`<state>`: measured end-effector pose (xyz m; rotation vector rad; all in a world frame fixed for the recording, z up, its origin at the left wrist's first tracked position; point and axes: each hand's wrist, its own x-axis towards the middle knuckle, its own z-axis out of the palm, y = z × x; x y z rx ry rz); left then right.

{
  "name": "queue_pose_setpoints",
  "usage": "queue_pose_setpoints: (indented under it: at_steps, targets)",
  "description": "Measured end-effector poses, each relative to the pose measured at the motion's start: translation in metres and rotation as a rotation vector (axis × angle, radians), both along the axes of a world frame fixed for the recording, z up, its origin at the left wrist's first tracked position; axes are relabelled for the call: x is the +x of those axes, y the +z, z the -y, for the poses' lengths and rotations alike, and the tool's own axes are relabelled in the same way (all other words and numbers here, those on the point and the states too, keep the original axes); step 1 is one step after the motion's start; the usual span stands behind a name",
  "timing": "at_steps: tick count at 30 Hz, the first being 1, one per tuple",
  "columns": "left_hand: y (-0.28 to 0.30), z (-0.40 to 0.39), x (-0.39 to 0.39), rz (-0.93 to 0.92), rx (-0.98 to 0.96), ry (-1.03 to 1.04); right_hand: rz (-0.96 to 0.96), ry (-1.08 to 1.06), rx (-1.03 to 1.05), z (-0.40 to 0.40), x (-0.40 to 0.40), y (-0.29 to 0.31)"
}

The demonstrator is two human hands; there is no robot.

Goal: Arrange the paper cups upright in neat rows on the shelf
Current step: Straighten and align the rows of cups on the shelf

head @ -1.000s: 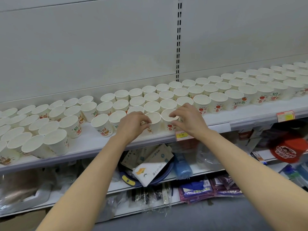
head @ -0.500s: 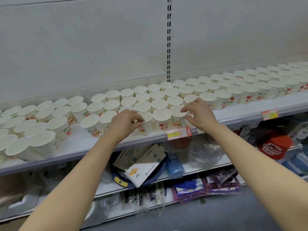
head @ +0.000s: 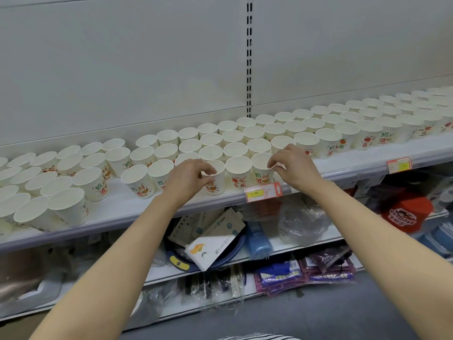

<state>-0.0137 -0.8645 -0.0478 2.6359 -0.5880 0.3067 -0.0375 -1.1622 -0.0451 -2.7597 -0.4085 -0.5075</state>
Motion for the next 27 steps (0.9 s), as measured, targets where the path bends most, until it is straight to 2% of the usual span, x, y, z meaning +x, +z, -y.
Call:
queue_pose_setpoints:
  at_steps: [7, 15, 19, 27]
  targets:
    - [0.009, -0.004, -0.002, -0.035, -0.007, 0.019, 0.173, 0.065, 0.063, -0.023, 0.004, 0.005]
    - [0.015, -0.051, -0.027, 0.2, 0.023, 0.092, 0.387, 0.211, 0.117, -0.096, 0.004, 0.009]
    - [0.009, -0.097, -0.032, 0.233, 0.029, 0.196, 0.404, 0.302, 0.083, -0.135, 0.011, 0.005]
    - [0.027, -0.199, 0.0, 0.174, 0.042, 0.44, 0.32, 0.396, 0.07, -0.241, 0.024, -0.012]
